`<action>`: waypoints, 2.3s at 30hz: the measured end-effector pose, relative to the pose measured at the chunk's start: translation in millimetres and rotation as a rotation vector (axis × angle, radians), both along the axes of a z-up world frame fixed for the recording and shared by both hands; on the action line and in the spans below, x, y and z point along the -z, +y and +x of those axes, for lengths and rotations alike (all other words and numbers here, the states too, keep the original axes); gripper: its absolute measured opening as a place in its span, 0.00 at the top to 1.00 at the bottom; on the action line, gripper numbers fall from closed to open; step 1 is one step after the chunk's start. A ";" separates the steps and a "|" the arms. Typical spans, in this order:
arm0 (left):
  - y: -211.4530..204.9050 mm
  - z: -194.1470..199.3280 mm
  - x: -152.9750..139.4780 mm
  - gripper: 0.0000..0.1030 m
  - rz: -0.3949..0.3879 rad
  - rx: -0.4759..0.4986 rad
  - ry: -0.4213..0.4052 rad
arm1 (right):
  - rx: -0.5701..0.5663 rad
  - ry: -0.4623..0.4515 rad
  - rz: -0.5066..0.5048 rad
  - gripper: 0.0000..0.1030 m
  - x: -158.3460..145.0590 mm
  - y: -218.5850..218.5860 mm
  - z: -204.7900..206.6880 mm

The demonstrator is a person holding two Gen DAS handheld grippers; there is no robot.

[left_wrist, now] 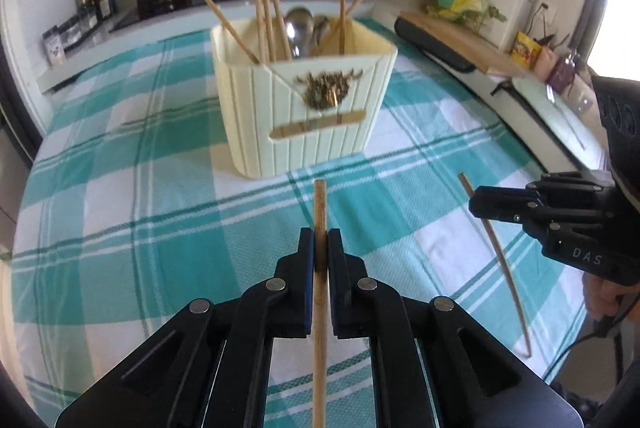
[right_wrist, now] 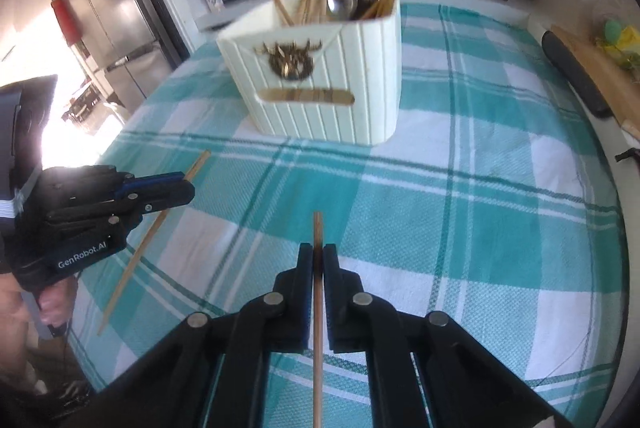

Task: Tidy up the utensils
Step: 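Lift both chopsticks upright and lower them into the cream caddy, then open both grippers to release the chopsticks and pull back from the caddy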

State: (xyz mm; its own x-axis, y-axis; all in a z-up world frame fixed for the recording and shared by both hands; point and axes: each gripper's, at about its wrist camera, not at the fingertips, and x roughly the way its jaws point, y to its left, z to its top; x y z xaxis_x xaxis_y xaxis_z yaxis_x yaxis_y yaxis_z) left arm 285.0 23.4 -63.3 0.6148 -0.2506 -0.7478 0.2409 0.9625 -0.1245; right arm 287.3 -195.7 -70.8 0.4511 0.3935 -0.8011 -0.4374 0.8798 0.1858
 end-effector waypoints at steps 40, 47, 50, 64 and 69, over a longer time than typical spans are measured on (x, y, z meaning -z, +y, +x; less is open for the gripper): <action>37.7 38.5 -208.2 0.96 -0.121 -0.126 -0.550 | 0.044 -0.631 0.111 0.95 -239.4 11.1 18.8; 35.7 104.9 -170.6 0.96 -0.111 -0.155 -0.423 | 0.002 -0.526 0.060 0.95 -205.1 39.9 88.7; 36.5 127.0 -144.8 0.96 -0.120 -0.154 -0.342 | -0.021 -0.415 0.057 0.95 -180.9 50.2 115.9; 38.1 169.2 -82.8 0.60 -0.127 -0.184 -0.163 | 0.022 -0.075 0.116 0.92 -89.3 70.7 207.7; 46.8 138.1 -109.2 0.24 -0.086 -0.220 -0.262 | 0.056 -0.175 0.146 0.63 -122.7 53.5 194.8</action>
